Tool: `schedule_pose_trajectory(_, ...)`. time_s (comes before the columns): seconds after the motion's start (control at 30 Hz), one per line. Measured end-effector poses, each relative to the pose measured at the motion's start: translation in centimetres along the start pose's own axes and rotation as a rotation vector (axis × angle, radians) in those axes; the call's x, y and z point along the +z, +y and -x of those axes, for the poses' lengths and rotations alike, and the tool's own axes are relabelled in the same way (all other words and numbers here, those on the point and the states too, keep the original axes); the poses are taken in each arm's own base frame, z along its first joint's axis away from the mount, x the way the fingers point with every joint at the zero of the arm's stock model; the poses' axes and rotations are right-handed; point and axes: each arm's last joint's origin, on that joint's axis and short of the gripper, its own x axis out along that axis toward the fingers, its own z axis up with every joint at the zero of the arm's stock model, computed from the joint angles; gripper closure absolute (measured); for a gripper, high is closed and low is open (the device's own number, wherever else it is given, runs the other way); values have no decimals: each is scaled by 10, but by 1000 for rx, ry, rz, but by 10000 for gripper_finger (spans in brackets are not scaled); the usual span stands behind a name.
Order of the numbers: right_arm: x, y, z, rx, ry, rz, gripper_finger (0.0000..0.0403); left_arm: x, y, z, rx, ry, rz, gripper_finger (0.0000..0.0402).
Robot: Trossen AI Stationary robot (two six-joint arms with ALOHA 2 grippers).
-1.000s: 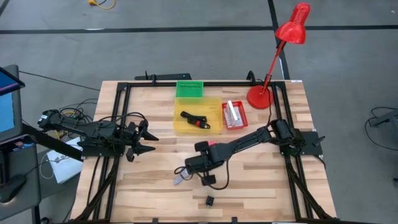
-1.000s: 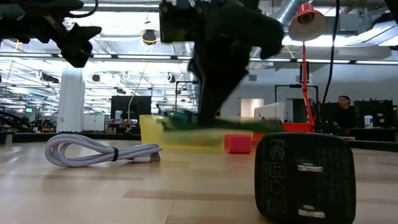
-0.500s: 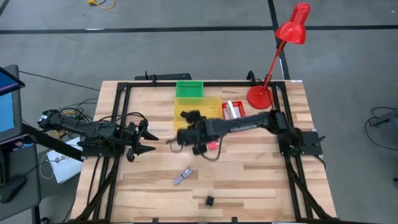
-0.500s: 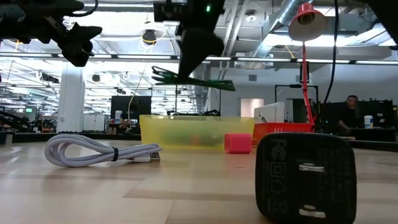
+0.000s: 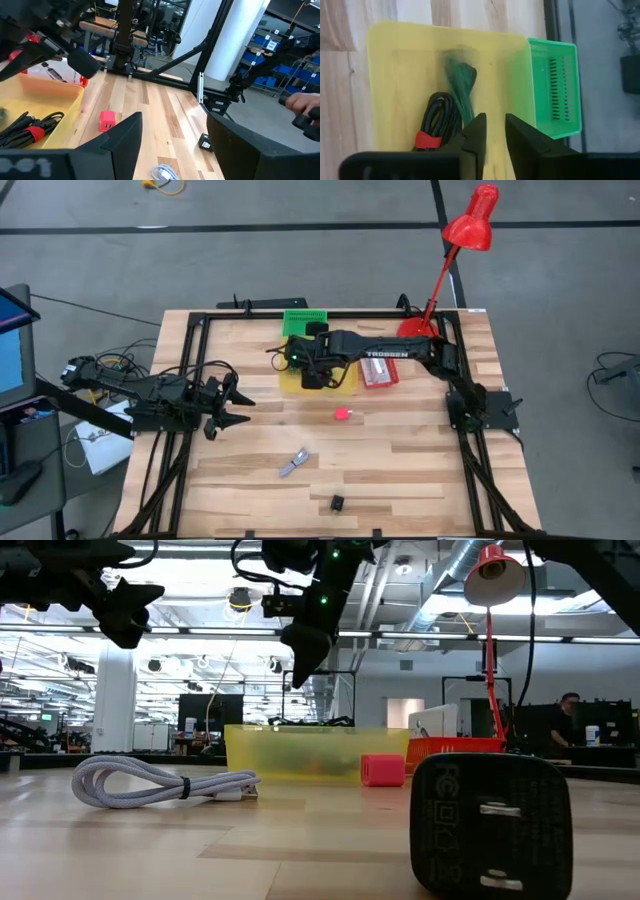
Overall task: Pick and place items into bin
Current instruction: Put the white charger cable into the yellow bin
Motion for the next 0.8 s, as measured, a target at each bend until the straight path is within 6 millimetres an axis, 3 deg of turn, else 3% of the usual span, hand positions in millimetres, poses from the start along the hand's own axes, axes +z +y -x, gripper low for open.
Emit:
schedule_pose_trajectory(0.17,-2,10,1,19,23,21,303,0,1,0,21,-3,0,187)
schedule_pose_trajectory(0.37,-17,34,12,63,198,77,291,-4,4,0,92,27,0,187)
schedule_pose_trajectory(0.63,-46,68,42,71,529,93,298,-5,5,0,119,24,-3,187)
schedule_pose_trajectory(0.8,-48,93,61,82,501,95,301,-3,4,0,94,12,28,187)
